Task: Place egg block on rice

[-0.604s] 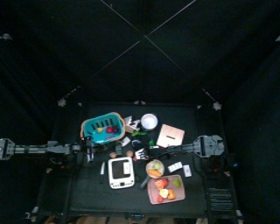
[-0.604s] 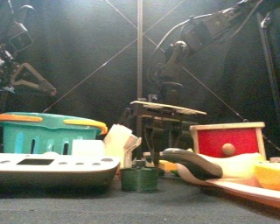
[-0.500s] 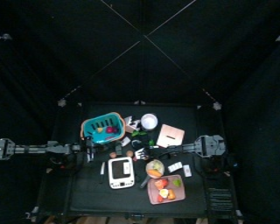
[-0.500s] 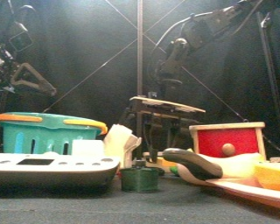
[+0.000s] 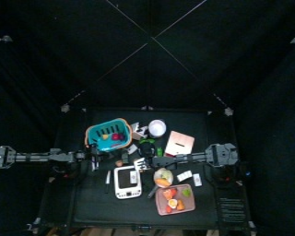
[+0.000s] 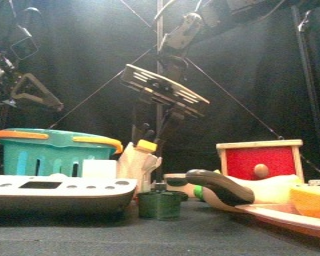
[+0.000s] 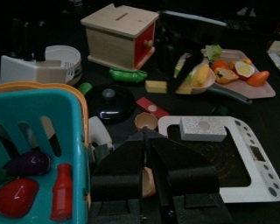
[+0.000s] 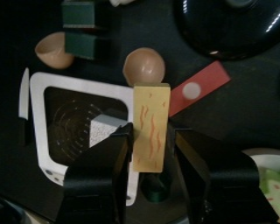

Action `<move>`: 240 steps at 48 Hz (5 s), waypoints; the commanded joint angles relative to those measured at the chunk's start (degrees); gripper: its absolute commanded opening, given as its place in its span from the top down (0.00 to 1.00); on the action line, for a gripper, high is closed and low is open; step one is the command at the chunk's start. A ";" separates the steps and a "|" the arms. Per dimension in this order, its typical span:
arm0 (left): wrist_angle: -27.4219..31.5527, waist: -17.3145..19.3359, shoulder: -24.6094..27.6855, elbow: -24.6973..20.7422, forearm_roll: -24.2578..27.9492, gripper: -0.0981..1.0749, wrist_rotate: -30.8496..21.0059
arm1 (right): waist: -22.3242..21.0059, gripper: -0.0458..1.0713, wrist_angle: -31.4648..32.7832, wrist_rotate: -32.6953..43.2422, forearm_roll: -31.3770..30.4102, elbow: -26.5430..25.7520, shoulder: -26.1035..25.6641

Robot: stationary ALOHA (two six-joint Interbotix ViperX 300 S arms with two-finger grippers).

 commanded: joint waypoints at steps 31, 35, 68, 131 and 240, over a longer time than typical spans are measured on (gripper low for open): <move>-0.18 0.18 0.09 -0.53 0.09 0.52 0.09 | 3.16 0.34 0.44 2.20 4.04 -8.53 3.69; 0.00 0.18 0.09 -0.53 0.00 0.52 0.09 | 3.16 0.34 0.35 2.20 3.87 -8.88 3.87; 0.53 0.18 0.09 -0.53 0.09 0.52 0.09 | 2.55 0.34 0.44 2.11 2.64 -10.20 5.89; 1.23 0.18 0.09 -0.53 0.00 0.52 0.09 | 2.72 0.19 3.60 1.58 0.79 -12.04 6.24; 1.32 0.18 0.09 -0.53 0.09 0.52 -0.09 | 3.34 0.46 14.50 -0.53 -9.14 -10.02 1.32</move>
